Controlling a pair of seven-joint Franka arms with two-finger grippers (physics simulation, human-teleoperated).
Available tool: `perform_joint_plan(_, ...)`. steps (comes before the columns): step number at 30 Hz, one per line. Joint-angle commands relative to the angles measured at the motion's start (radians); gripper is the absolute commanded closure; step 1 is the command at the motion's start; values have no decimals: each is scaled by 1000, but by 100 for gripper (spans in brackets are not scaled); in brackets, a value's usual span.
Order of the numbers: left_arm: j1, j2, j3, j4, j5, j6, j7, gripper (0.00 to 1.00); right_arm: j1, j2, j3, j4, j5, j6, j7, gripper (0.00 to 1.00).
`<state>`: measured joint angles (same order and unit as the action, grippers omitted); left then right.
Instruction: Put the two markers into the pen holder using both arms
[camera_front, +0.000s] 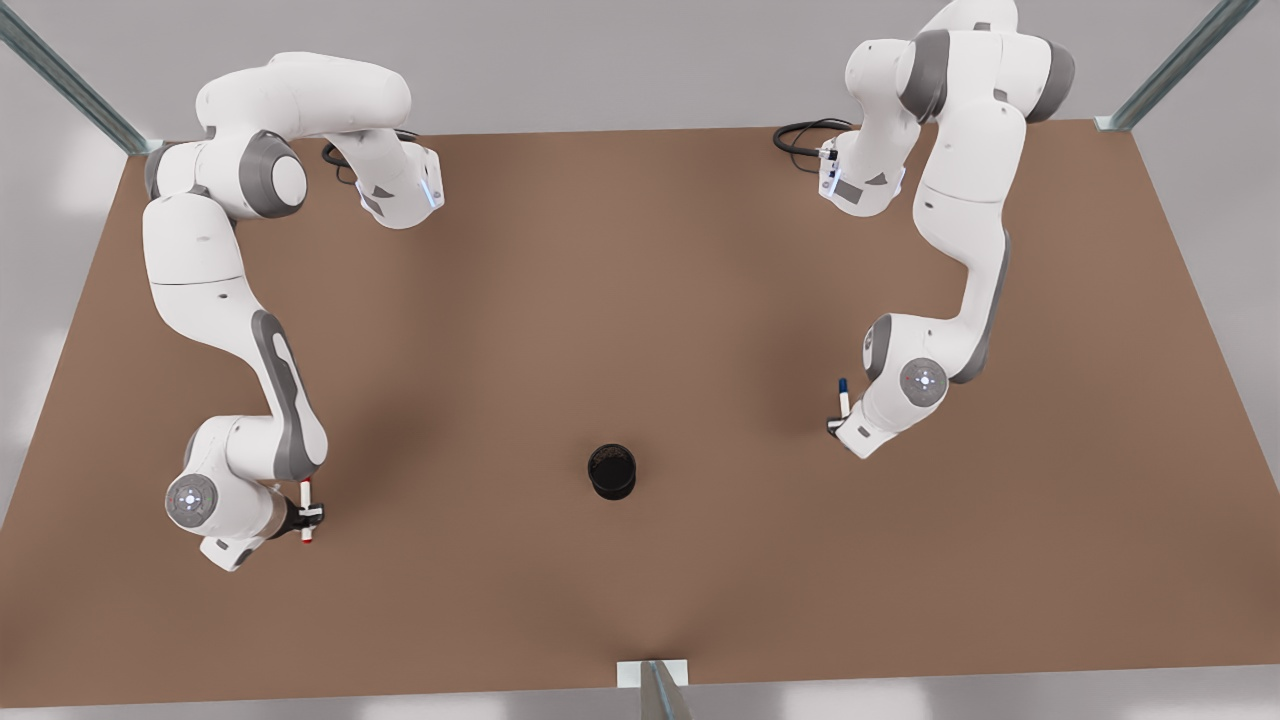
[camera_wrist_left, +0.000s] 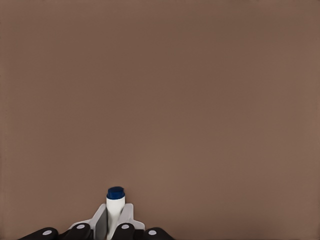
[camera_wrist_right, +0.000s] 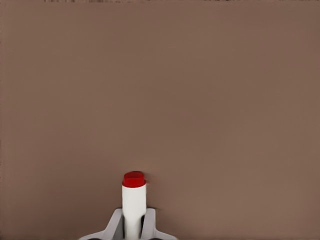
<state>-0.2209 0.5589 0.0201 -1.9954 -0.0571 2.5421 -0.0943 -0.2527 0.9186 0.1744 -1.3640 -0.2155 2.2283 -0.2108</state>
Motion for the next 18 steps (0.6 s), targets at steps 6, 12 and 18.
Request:
perform_joint_plan(6,-11,-7,-6,260,-180,-209,18,79,3,-142,91,8,-4,-142,22,74)
perform_joint_plan(12,-26,81,-46,547,-441,-243,-35,79,-19,-230,323,10,18,-164,60,75)
perform_joint_plan(18,-26,87,-104,601,-457,-174,-97,79,90,-270,442,34,-45,-193,409,76)
